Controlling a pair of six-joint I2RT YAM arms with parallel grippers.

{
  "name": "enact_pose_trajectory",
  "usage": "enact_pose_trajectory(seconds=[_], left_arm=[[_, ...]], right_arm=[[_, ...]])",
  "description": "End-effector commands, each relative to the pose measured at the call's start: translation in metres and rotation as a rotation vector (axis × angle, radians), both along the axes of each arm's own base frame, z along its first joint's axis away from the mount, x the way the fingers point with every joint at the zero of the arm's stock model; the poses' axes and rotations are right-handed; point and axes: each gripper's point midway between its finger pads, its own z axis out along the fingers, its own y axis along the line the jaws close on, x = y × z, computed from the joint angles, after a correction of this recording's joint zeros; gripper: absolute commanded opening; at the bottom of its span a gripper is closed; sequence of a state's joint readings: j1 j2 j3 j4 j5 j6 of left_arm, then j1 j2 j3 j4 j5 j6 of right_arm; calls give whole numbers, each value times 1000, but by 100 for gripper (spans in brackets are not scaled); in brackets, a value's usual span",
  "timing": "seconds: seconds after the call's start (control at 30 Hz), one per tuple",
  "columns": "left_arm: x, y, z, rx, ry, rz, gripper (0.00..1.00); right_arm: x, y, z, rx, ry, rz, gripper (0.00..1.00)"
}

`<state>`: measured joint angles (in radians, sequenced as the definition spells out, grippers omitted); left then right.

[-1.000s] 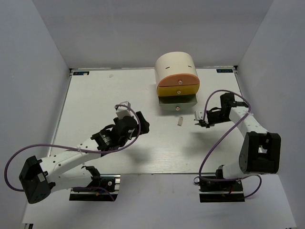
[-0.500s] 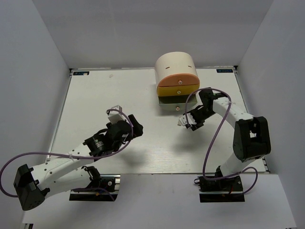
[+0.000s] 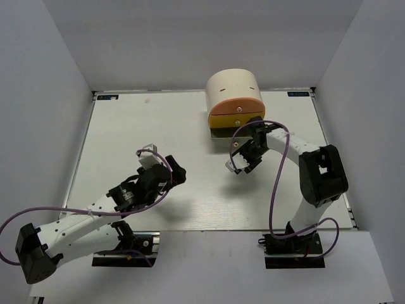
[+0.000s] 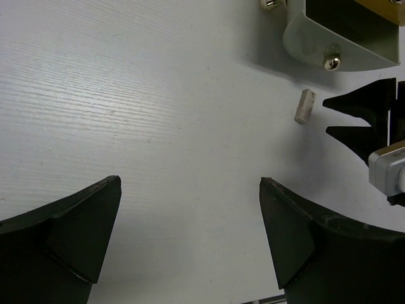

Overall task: Sort the stationery into containers
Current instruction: Pick up the stationery from the center of the board.

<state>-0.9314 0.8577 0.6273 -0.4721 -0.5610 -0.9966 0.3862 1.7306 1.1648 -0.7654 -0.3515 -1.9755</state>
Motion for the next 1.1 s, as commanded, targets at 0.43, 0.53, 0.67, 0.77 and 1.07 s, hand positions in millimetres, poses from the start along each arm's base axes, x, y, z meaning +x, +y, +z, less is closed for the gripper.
enact_pose_trajectory(seconds=[0.43, 0.53, 0.67, 0.77, 1.07], left_arm=[[-7, 17, -4, -16, 1, 53, 100], [-7, 20, -5, -5, 1, 62, 100], [-8, 21, -6, -12, 3, 66, 100], [-9, 22, -6, -18, 6, 71, 100], [-10, 23, -5, -26, 7, 76, 100]], right_arm=[[30, 25, -4, -140, -224, 553, 55], [27, 25, -9, -149, -228, 566, 55], [22, 27, -15, -154, -218, 583, 55], [15, 29, -19, -157, -216, 609, 55], [-1, 40, -35, -134, -205, 596, 53]])
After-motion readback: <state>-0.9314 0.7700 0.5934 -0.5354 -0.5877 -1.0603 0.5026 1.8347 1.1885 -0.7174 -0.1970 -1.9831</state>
